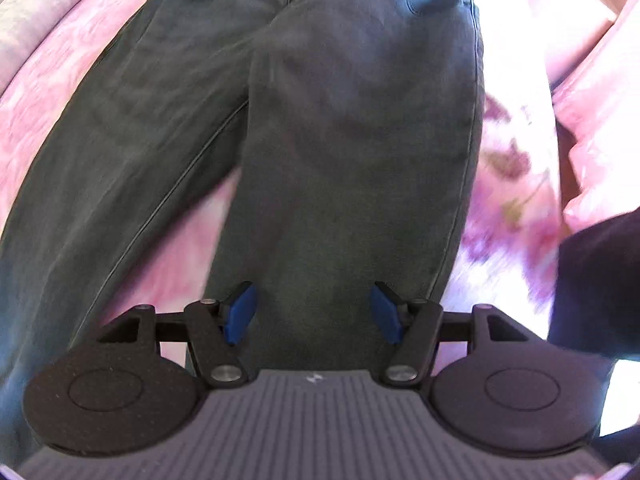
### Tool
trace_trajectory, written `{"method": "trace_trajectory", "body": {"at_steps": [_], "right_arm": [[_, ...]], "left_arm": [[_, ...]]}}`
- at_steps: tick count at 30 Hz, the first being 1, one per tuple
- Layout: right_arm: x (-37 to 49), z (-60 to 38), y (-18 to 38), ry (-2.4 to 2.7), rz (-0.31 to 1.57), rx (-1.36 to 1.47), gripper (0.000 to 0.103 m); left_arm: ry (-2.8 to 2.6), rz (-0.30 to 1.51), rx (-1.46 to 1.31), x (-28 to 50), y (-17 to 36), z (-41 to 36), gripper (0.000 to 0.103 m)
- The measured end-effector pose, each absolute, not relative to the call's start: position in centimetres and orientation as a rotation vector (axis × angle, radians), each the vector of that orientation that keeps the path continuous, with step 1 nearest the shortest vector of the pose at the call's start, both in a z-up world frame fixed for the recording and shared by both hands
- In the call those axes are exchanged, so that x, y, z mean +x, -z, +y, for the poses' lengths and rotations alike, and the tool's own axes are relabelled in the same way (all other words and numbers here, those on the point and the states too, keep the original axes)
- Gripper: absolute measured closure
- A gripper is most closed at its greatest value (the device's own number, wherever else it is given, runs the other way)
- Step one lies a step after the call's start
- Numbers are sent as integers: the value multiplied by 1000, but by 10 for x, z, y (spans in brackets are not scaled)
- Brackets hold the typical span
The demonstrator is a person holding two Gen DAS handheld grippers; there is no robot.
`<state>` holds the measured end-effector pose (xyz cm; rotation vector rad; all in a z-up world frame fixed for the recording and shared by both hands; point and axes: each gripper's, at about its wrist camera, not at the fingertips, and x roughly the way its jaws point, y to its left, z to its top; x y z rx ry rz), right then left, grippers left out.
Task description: Fold clothes
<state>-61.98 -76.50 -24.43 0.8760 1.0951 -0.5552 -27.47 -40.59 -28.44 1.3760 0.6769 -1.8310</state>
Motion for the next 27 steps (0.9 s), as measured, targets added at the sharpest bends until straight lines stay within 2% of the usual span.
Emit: {"method": "trace_trajectory", "body": {"at_steps": [4,7,11,15,21,24,27], "right_arm": [[-623,-764,257,555,1148,868,80],[-607,-758,258,581,1200,792,72],[-587,-745,242,615,1241,658,63],[-569,-727,230,673,1276,549,59],[-534,-710,223,772,1304,504,55],[-501,-698,217,768,1279,475,54],[-468,-678,206,780,1275,433,54]], "left_arm": [[1838,674,1372,-288,287,-405,44],[1801,667,1350,-274,275,-397,44],[1668,638,1307,-226,253,-373,42],[1521,617,1306,-161,238,-350,40],[1547,390,1525,-91,242,-310,39],[1643,242,1628,-72,248,-304,34],[1782,174,1671,-50,251,-312,29]]}}
